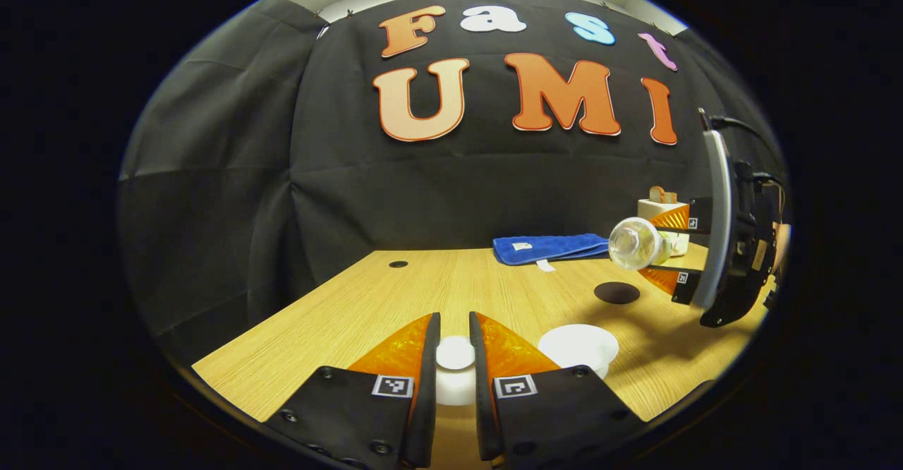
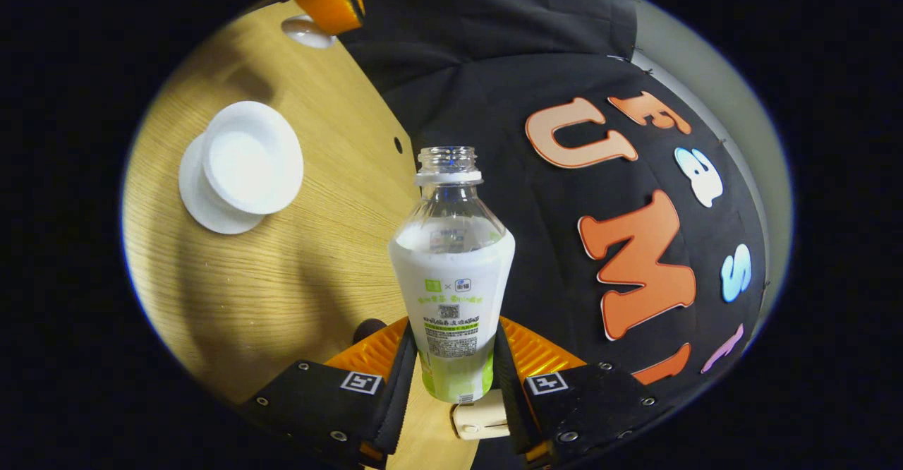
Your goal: Open the teacup lid with one hand, grasp the water bottle and pour water into the teacup with the other hand; after pouring, place the water bottle on the coaster and then close the teacup lid.
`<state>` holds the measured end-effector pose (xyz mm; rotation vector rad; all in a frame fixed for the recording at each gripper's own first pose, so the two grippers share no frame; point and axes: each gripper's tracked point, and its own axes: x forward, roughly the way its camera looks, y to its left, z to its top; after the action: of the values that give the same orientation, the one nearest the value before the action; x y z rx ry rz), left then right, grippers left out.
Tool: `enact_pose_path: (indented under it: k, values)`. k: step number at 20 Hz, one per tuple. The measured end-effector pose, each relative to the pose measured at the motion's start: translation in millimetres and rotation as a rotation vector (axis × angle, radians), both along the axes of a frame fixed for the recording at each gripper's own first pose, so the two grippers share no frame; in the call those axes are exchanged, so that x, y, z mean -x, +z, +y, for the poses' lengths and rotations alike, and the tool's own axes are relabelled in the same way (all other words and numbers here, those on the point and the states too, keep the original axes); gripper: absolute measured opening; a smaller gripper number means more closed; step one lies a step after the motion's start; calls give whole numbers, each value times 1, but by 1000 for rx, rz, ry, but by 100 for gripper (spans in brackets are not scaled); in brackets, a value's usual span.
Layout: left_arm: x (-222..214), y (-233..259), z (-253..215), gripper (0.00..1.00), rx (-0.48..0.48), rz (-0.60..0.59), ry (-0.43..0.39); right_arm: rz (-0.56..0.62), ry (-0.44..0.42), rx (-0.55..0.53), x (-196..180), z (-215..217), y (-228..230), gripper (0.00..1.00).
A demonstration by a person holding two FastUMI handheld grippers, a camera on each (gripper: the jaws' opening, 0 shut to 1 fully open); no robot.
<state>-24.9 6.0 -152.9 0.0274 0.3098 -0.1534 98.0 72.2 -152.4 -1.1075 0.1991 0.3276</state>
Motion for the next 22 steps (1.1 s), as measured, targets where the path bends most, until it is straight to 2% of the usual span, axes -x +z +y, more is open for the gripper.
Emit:
enact_pose_path:
  k: [4,7,12,13,16,19,22]
  values:
    - [-4,8,-17,28,9,-13,-28,36,-116,-188,-17,-30,6,60]
    - [-7,12,-30,28,5,-25,-51,109,-197,-387,-26,-46,-7,62]
    - [-6,8,-44,28,-5,-12,-75,196,-276,-665,-37,-56,-21,60]
    - [-7,8,-45,28,-3,-12,-76,215,-286,-732,-38,-57,-20,63]
    - [-7,12,-47,28,-1,-17,-74,305,-322,-934,-53,-53,-30,60]
    - [-7,16,-47,28,0,-24,-72,330,-385,-1047,-51,-55,-33,60]
    - [-6,16,-47,28,0,-23,-72,386,-413,-1130,-50,-55,-37,60]
